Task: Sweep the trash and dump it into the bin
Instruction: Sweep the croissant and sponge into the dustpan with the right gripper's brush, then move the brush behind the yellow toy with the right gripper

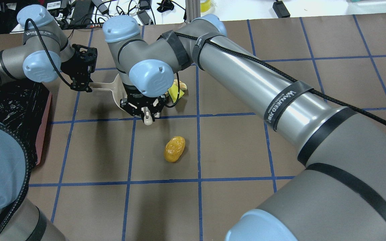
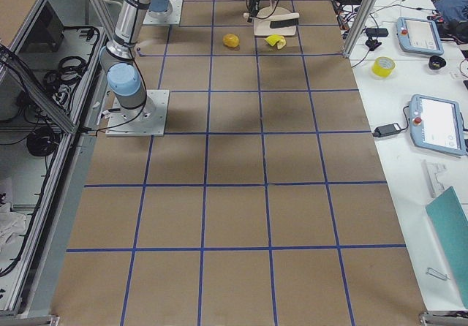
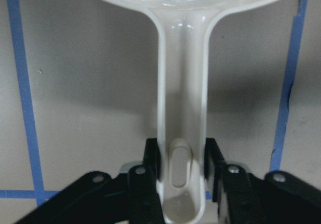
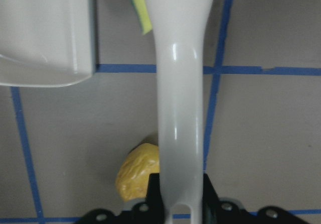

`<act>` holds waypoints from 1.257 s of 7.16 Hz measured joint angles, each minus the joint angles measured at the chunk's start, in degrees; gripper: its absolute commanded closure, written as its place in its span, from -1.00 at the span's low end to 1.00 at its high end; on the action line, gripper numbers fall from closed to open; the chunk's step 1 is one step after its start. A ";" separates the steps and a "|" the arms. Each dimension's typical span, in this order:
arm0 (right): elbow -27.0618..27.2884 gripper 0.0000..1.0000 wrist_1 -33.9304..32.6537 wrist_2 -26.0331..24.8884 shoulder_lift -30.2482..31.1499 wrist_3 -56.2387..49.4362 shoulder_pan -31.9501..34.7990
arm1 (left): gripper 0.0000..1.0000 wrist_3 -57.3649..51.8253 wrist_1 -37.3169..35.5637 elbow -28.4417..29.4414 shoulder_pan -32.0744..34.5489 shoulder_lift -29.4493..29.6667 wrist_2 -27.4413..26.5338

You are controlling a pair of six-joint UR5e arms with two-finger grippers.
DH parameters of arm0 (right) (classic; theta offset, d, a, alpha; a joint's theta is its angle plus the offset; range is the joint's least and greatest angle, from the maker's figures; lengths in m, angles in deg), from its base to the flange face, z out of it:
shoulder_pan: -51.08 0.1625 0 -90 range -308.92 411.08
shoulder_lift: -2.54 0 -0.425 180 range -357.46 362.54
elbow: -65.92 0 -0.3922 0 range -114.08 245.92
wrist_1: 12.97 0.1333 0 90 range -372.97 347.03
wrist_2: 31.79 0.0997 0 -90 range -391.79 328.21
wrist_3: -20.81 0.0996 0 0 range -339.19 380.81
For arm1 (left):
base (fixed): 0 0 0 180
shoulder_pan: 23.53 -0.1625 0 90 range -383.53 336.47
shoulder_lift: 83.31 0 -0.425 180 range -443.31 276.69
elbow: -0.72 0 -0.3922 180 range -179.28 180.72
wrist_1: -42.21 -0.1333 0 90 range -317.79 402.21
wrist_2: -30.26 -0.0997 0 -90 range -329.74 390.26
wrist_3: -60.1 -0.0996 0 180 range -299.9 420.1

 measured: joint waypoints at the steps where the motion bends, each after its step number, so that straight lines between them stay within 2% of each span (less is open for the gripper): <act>1: 2.28 1.00 1.19 -0.84 0.52 0.39 -2.21 | 0.86 0.01 0.00 0.00 0.01 -0.01 0.02; 3: 9.03 1.00 0.10 -0.97 0.73 2.32 -3.53 | 0.86 -0.03 -0.06 0.00 0.02 -0.04 0.08; 5: 11.30 1.00 -3.03 2.61 -0.10 3.43 -2.78 | 0.86 0.00 -0.02 0.00 0.02 -0.03 0.09; 7: 9.77 1.00 -5.87 5.67 -2.67 3.93 0.59 | 0.86 0.01 0.02 0.00 0.02 -0.11 0.07; 9: 5.67 1.00 -6.95 9.27 -4.47 4.83 3.84 | 0.86 0.01 0.08 -0.04 0.02 -0.05 0.07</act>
